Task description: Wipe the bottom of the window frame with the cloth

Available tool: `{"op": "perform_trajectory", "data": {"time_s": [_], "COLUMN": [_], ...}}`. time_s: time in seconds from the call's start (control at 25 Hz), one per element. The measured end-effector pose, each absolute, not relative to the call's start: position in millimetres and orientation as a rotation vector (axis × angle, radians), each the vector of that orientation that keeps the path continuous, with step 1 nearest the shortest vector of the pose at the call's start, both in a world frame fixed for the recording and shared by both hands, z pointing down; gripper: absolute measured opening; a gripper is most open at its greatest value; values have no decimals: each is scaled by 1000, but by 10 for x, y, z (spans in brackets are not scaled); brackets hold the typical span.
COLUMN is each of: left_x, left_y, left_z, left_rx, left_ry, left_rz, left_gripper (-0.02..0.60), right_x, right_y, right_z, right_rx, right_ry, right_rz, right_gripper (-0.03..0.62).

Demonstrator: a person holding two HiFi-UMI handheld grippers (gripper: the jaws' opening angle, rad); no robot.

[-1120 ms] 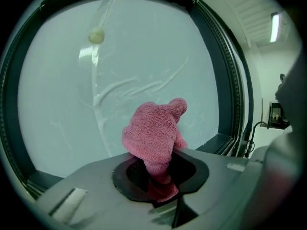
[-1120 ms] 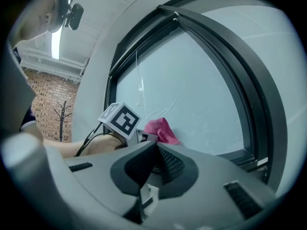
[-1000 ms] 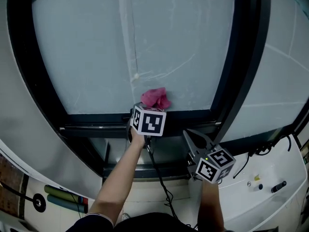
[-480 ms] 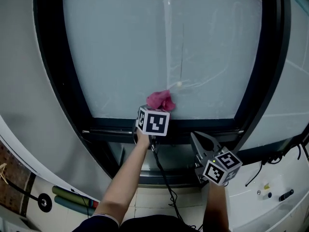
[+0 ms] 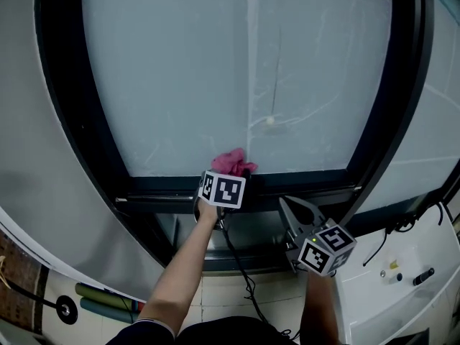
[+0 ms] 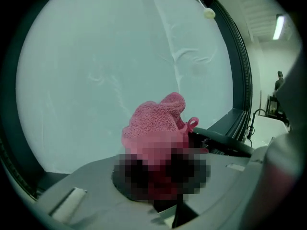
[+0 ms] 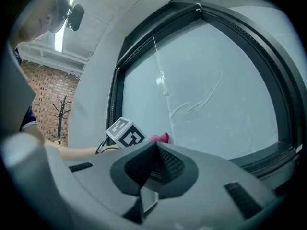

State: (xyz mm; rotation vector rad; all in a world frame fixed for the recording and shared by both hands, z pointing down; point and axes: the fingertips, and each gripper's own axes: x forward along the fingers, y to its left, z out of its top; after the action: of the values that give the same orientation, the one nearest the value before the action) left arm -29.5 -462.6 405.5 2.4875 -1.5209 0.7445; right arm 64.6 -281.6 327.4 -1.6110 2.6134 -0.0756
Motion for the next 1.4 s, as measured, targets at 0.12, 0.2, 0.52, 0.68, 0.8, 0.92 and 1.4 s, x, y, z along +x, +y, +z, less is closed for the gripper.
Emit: {"op": "perform_trajectory", "data": {"time_s": [0.12,0.2,0.52,0.68,0.8,0.92,1.4], "left_x": [-318,-354,-587,-795,-1003,-1231,-2268], "left_y": [-4660,-4655,-4627,-4646,-4665,-4689,-4777], "left_z": [4056,4072,4239,4250,4261,4264,4283], "left_rx": [2497,2493,2447,2417,2387,2360,2214], "left_ry": [-1559,-1581,-1582,-1622,-1656,-1684,-1816], "left_rz": [807,832,912,944,942,936,916], "left_gripper": [78,78,78,78,78,78,78], "right_x": [682,691,514,366,227,51,-579], "right_y": [-2801,-2795,-2844,-2889,-2929,-2974,-3043], "right_z": [3290,3304,3287,3266,3272,3285,3280], "right_rx": [-1634,-1641,-1603,-1567,-1539,-1501,-1399], "right_ry": [2604,2606,2660,2695,2722,2749,2815], "right_rz": [-86,-92,-88,-78,-78,-80,-67], "right_gripper": [0,0,0,0,0,0,0]}}
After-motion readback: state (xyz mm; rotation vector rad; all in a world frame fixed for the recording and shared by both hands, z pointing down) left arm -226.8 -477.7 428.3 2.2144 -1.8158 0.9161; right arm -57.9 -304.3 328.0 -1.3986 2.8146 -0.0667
